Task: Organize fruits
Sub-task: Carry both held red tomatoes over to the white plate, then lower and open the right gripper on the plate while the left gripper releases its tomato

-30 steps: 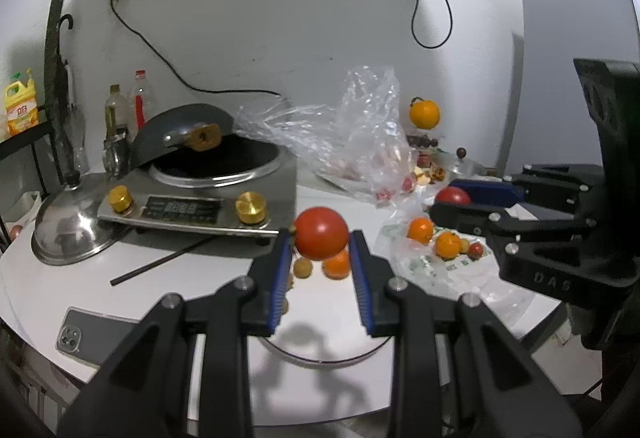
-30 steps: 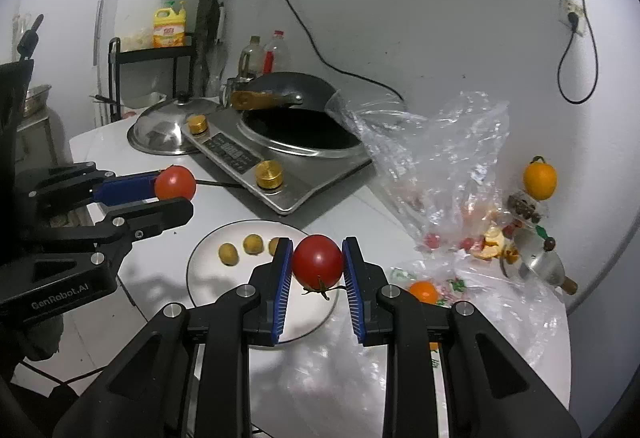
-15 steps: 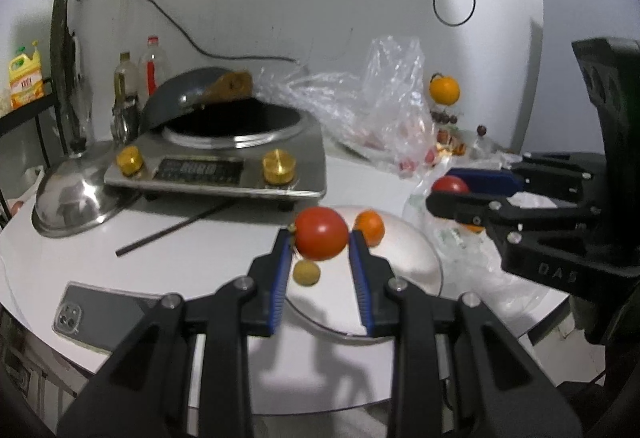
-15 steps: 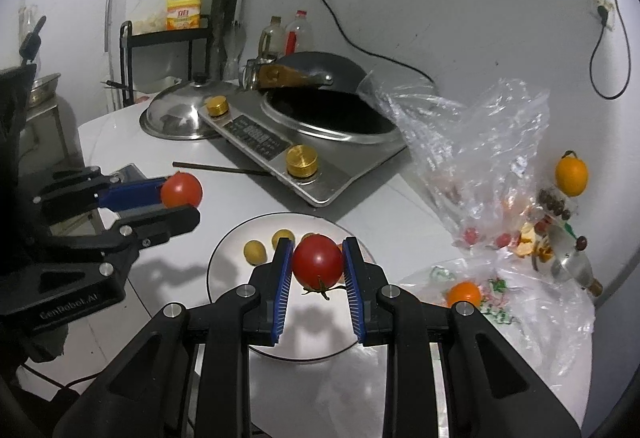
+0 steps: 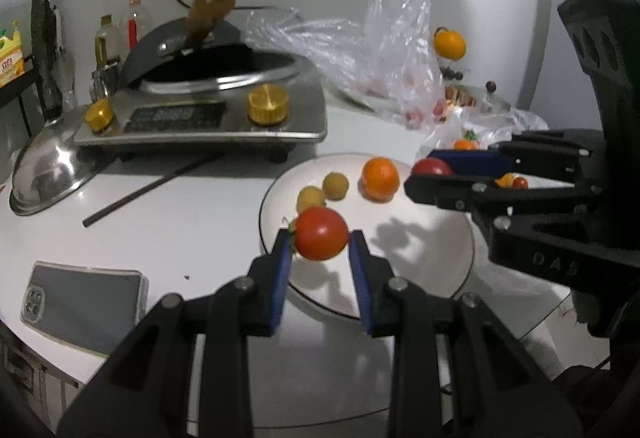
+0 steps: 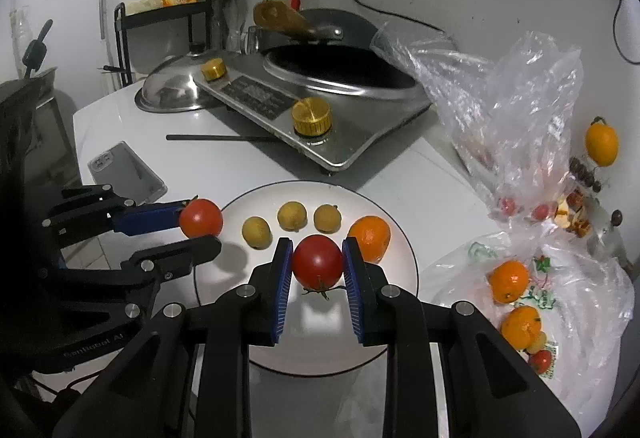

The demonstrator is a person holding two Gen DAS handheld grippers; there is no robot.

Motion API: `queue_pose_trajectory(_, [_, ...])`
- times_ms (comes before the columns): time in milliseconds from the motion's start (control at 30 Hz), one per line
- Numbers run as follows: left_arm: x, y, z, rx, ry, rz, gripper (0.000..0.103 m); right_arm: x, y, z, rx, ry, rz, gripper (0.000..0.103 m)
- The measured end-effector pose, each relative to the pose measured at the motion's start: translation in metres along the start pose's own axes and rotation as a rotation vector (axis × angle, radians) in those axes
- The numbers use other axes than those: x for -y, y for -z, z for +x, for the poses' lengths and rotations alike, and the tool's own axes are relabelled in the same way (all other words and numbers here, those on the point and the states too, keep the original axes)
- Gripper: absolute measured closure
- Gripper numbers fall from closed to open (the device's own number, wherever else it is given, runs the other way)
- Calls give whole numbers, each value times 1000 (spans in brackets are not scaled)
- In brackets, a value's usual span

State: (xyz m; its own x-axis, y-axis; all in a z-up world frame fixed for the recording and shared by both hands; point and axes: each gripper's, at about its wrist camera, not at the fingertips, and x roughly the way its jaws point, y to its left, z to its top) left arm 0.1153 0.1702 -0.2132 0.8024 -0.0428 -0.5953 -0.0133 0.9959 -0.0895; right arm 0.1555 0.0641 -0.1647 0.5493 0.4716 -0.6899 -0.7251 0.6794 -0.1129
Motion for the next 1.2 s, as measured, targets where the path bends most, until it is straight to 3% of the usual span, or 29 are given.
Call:
queue_pose_trajectory(733, [2,3,31,-72,30,29,72,4,0,65,-88,-85,21,76])
queue_pose_trajectory(1200, [3,1,24,-78,-12,32,72,8,-2,54,-67,-92,43,76])
